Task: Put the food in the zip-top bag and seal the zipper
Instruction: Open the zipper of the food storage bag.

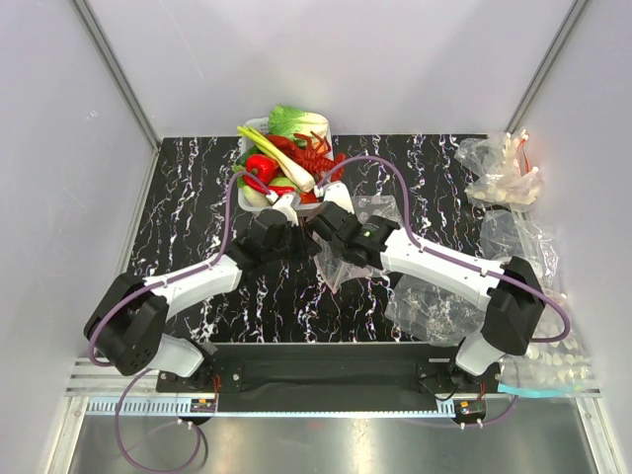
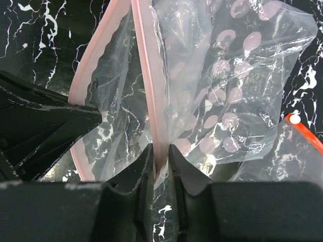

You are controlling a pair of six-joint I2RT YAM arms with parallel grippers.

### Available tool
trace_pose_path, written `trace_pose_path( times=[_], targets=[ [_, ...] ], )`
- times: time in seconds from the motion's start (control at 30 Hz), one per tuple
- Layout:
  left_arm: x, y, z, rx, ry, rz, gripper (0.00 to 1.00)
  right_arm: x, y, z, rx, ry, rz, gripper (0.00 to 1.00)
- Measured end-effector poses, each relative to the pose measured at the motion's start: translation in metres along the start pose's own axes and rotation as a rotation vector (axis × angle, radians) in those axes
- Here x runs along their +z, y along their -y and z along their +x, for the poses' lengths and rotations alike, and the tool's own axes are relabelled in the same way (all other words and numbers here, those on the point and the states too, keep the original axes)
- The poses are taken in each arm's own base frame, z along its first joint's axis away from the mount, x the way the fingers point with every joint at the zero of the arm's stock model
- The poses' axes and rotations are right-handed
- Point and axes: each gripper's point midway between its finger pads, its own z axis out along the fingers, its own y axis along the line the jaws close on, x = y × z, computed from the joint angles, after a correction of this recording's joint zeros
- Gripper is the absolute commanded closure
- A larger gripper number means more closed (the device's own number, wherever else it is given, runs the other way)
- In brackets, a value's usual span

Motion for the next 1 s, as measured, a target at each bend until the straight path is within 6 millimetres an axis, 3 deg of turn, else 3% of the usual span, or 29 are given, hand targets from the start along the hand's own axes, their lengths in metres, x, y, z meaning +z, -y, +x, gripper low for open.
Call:
trace_pose_path(
  times=[0.1,0.13,0.23,0.33,0.5,0.63,0.8,1.0],
  targets=[
    [-0.001,-0.001,0.001,-0.001,-0.004,-0.003,0.99,0.000,-0.002,0.001,0.013,-0.005,-0.004,0.82],
    [-0.001,-0.001,0.001,-0.001,-0.005,-0.004,0.99,0.001,-0.002,0.002,0.016,-0.006,-0.004,1.00],
    [-0.002,0.000,0.001,0.000,-0.003,-0.003,0.92,0.001,-0.002,0.002,0.032,-0.010,-0.002,1.00],
    [-0.002,-0.002,0.001,0.016,-0.007,-0.007,0.63,0.000,0.000,0.005,0.033,-0.021,0.010,1.00],
    [-0.006,-0.005,-0.005,0.045,0.002,-0.044,0.35,-0.007,0.010,0.004,0.005,-0.052,0.054,1.00],
    [-0.021,-0.007,-0.020,0.075,0.056,-0.080,0.01,-0.004,0.012,0.004,-0.004,-0.066,0.068,1.00],
    [-0.046,-0.019,-0.059,0.052,0.158,-0.133,0.01,0.005,0.019,0.008,-0.009,-0.092,0.086,1.00],
    [-0.083,-0.071,-0.112,-0.096,0.325,-0.281,0.01,0.008,0.025,0.007,-0.009,-0.097,0.097,1.00]
  ],
)
